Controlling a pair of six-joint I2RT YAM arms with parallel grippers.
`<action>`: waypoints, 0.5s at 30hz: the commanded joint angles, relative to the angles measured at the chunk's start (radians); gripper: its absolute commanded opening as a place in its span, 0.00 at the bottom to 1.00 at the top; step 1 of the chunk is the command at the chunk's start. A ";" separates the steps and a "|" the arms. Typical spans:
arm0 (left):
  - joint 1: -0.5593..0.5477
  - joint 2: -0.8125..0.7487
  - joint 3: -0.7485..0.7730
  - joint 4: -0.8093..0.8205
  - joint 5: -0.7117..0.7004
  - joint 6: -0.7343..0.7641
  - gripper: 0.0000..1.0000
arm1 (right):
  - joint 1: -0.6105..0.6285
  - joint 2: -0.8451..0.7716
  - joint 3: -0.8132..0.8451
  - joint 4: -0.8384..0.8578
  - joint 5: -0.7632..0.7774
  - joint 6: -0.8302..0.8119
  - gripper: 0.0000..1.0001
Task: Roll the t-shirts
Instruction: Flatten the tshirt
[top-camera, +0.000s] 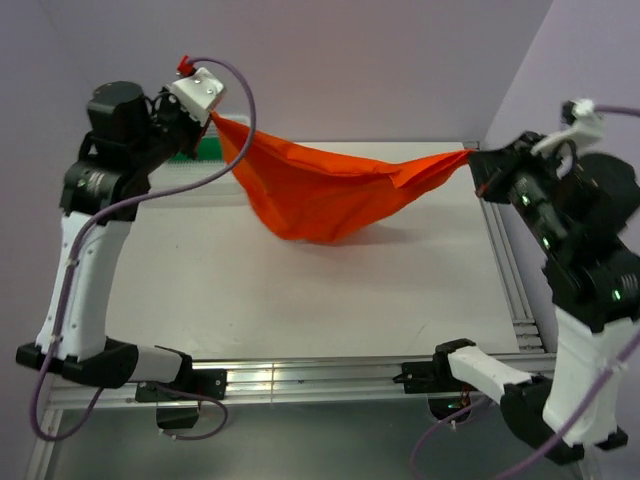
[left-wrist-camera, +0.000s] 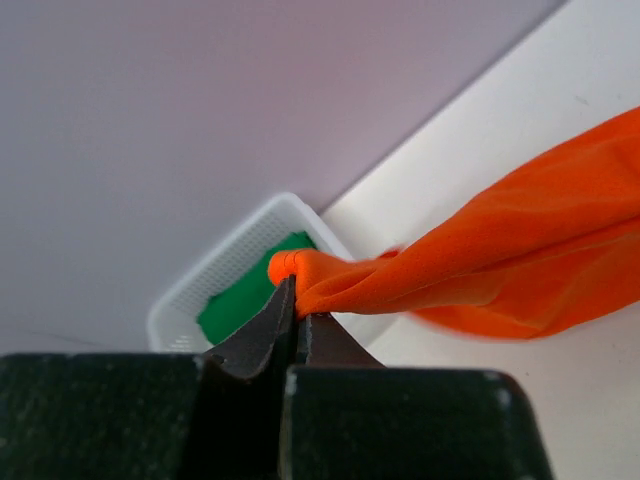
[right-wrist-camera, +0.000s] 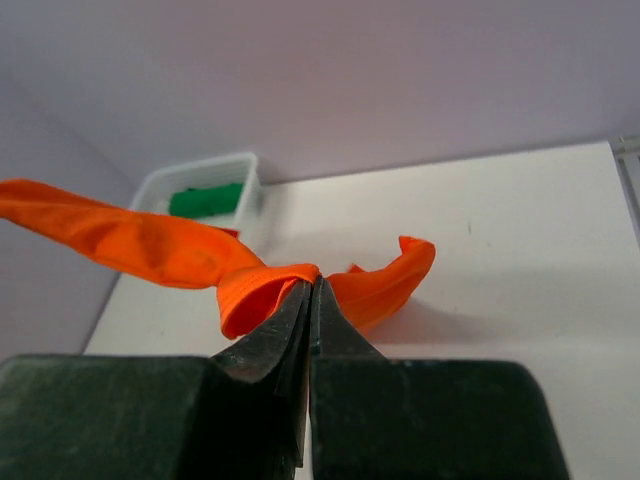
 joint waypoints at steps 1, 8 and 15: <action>-0.004 -0.098 0.093 -0.151 -0.074 0.030 0.00 | -0.004 -0.184 -0.055 0.092 -0.087 -0.022 0.00; -0.004 -0.385 -0.005 -0.061 -0.036 -0.014 0.00 | -0.006 -0.401 -0.025 0.009 -0.185 0.019 0.00; -0.004 -0.394 -0.004 -0.106 -0.038 -0.043 0.00 | -0.005 -0.301 0.117 -0.082 -0.122 0.004 0.00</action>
